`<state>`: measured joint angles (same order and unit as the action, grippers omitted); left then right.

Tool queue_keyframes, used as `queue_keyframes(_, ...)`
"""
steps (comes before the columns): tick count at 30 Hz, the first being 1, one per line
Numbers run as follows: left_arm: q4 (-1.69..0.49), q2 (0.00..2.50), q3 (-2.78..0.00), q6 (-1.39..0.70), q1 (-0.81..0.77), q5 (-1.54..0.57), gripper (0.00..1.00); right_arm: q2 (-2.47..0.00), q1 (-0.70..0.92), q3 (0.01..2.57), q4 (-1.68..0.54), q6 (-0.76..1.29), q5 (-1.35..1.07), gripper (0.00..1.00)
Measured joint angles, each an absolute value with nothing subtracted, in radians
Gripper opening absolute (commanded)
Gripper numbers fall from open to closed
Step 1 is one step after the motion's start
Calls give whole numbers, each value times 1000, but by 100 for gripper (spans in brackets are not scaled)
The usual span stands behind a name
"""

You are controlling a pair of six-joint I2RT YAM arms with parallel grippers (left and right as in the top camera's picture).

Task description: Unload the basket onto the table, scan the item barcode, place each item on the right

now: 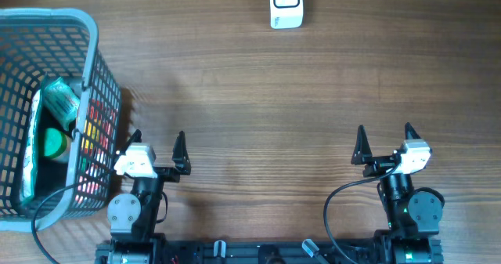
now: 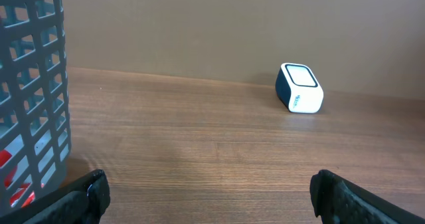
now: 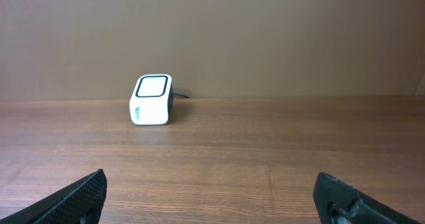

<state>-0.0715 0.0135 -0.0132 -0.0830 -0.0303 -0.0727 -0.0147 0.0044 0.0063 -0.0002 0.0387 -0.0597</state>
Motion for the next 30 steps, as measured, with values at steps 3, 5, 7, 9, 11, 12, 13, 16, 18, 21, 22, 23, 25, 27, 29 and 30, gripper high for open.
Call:
queue_keyframes(3,-72,14,-13,-83,-30,-56,100,-15,4,6,0,39,-60,100)
queue_keyframes(5,-72,14,-13,-83,-30,-34,100,-15,4,6,0,39,-60,100)
queue_keyframes(7,-72,14,-13,-83,-30,-25,100,-15,4,6,0,39,-60,100)
queue_keyframes(9,-73,14,-13,-83,-30,-23,100,-15,4,6,0,39,-60,100)
queue_keyframes(11,-73,14,-13,-83,-30,-23,100,-15,4,6,0,39,-60,100)
queue_keyframes(12,-73,14,-13,-83,-30,-23,100,-15,4,6,0,39,-60,100)
queue_keyframes(13,-73,14,-13,-83,-30,-23,100,-15,4,6,0,39,-60,100)
queue_keyframes(16,-74,14,-13,-83,-30,-23,100,-15,4,6,0,39,-60,100)
queue_keyframes(18,-74,14,-13,-83,-30,-23,100,-15,4,6,0,39,-60,100)
queue_keyframes(21,-74,14,-13,-83,-30,-23,100,-15,4,6,0,39,-60,100)
queue_keyframes(22,-74,14,-13,-83,-30,-23,100,-15,4,6,0,39,-60,100)
queue_keyframes(23,-74,14,-13,-83,-30,-23,100,-15,4,6,0,39,-60,100)
queue_keyframes(25,-74,14,-13,-83,-30,-23,100,-15,4,6,0,39,-60,100)
queue_keyframes(27,-74,14,-13,-83,-30,-23,100,-15,4,6,0,39,-60,100)
queue_keyframes(29,-74,14,-13,-83,-30,-23,100,-15,4,6,0,39,-60,100)
queue_keyframes(30,-74,14,-13,-83,-30,-23,100,-15,4,6,0,39,-60,100)
